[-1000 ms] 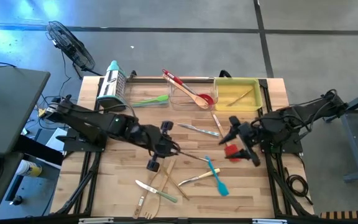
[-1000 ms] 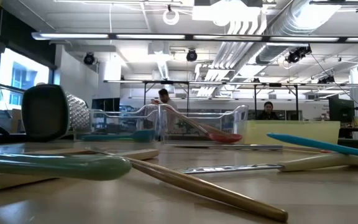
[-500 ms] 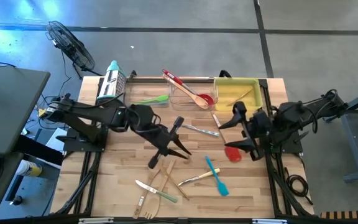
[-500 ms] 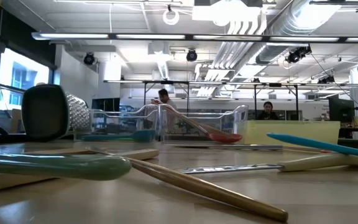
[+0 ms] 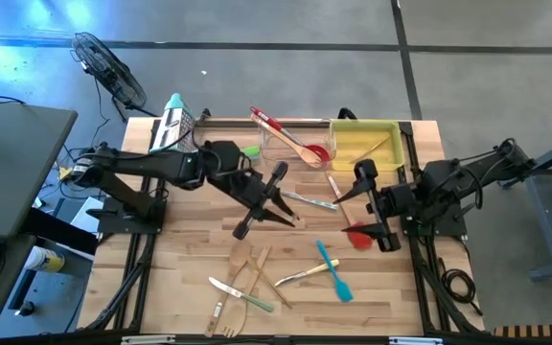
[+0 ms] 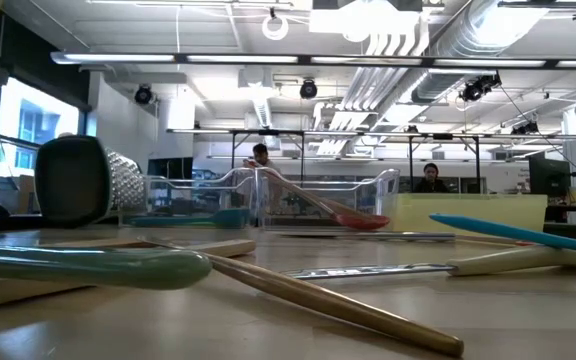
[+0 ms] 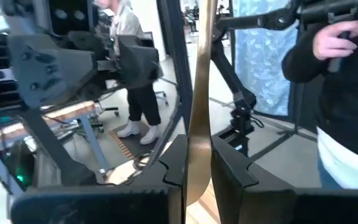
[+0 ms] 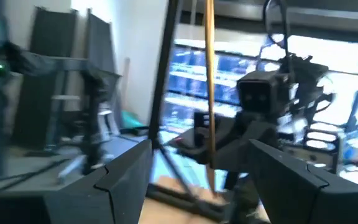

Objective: Pick & Place Kitchen Items
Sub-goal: Put the top gold knife into the yellow bin

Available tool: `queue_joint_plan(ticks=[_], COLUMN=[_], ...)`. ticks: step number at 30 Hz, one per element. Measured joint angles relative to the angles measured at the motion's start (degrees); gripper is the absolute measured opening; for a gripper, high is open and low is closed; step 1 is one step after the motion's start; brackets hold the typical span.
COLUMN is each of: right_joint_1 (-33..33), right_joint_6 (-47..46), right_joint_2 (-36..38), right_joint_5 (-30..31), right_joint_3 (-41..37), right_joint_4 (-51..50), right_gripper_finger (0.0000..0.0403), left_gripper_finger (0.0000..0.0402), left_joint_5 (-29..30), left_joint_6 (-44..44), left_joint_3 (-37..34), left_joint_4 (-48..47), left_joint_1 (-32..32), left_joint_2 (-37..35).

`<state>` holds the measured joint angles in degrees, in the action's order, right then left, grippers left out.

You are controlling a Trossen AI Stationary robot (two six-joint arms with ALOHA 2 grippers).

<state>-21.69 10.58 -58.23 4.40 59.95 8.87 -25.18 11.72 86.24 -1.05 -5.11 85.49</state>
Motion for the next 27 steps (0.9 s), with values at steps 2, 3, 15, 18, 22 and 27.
queue_joint_plan(ticks=[2,3,15,18,22,27], right_joint_1=[0.00,0.02,5.49,6.43,7.50,8.97], right_joint_6=[2.06,2.81,2.76,2.75,2.63,2.45], right_joint_2=[-0.36,-0.62,-4.64,-5.41,-5.80,-5.80], right_joint_5=[2.30,3.39,8.13,4.22,2.54,-0.47], right_joint_3=[0.02,0.01,-0.01,-0.01,-0.01,-0.01], right_joint_4=[0.46,0.87,3.77,3.85,4.08,4.34], right_gripper_finger=[0.0252,0.0252,0.0252,0.0252,0.0252,0.0252], left_gripper_finger=[0.0035,0.0035,0.0035,0.0035,0.0035,0.0035], left_joint_5=[-0.01,0.02,5.77,4.74,5.11,5.30], left_joint_6=[-0.49,-1.11,-6.16,-6.61,-6.26,-6.00], left_joint_3=[0.11,0.04,0.08,0.00,0.01,0.02], left_joint_4=[0.95,0.94,4.47,4.30,4.37,4.25], left_joint_1=[0.71,1.03,2.89,2.87,2.91,2.91], left_joint_2=[0.56,0.73,5.32,5.53,5.85,5.92])
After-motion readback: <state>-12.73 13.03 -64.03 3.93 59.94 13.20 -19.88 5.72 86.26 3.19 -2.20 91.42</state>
